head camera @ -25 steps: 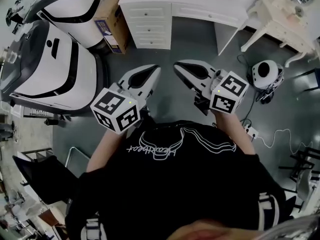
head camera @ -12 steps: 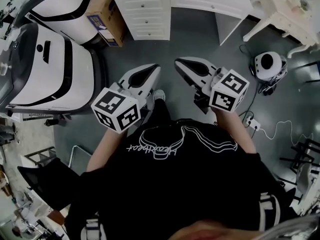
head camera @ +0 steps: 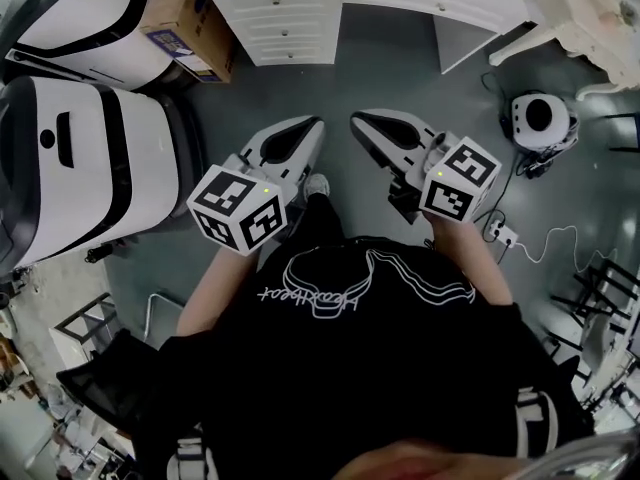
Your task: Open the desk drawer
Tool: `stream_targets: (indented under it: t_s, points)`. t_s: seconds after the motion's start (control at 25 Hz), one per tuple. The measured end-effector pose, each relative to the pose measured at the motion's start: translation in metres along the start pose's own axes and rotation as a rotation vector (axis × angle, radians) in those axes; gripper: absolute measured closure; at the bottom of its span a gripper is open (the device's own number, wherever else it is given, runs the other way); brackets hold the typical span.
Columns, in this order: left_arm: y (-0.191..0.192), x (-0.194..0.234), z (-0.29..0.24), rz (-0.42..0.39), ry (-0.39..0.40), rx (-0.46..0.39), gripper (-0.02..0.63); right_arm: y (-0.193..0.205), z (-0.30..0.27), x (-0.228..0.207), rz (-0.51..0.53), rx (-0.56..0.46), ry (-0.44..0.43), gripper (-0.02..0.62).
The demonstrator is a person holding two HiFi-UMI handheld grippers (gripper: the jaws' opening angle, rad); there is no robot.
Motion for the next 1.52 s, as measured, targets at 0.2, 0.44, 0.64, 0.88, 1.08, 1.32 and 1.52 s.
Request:
stream_targets:
  t_s: [0.2, 0.44, 0.64, 0.88, 1.08, 1.32, 1.52]
  points:
    - [-0.011, 0.041, -0.044, 0.004, 0.002, -0.002, 0.601, -0.003, -0.027, -0.056, -0.051, 0.017, 0.039, 0.591]
    - [0.002, 0.094, -0.091, -0.001, -0.004, 0.034, 0.601, 0.01, -0.055, -0.12, -0.062, 0.075, 0.098, 0.591]
    - [0.025, 0.137, -0.128, 0.013, -0.043, 0.057, 0.601, 0.039, -0.074, -0.164, -0.113, 0.105, 0.101, 0.591]
    - [0.077, 0.181, -0.169, 0.036, -0.108, 0.084, 0.601, 0.083, -0.091, -0.217, -0.16, 0.139, 0.099, 0.591]
    - [0.119, 0.204, -0.198, 0.068, -0.131, 0.111, 0.601, 0.119, -0.099, -0.265, -0.169, 0.187, 0.081, 0.591]
    - [0.155, 0.234, -0.237, 0.12, -0.174, 0.13, 0.601, 0.149, -0.111, -0.327, -0.178, 0.221, 0.058, 0.591]
    - [0.171, 0.266, -0.268, 0.111, -0.226, 0.117, 0.6, 0.178, -0.124, -0.367, -0.182, 0.267, 0.032, 0.591]
Point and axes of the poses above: the fingertips, and each gripper's own axes: z backward along the fingers, x to its left, y out of its underside, the point moved 3 cm from there along z, backward along the fingers, and after that the axes turned 15 degrees about -y, right-handed, at the moved point
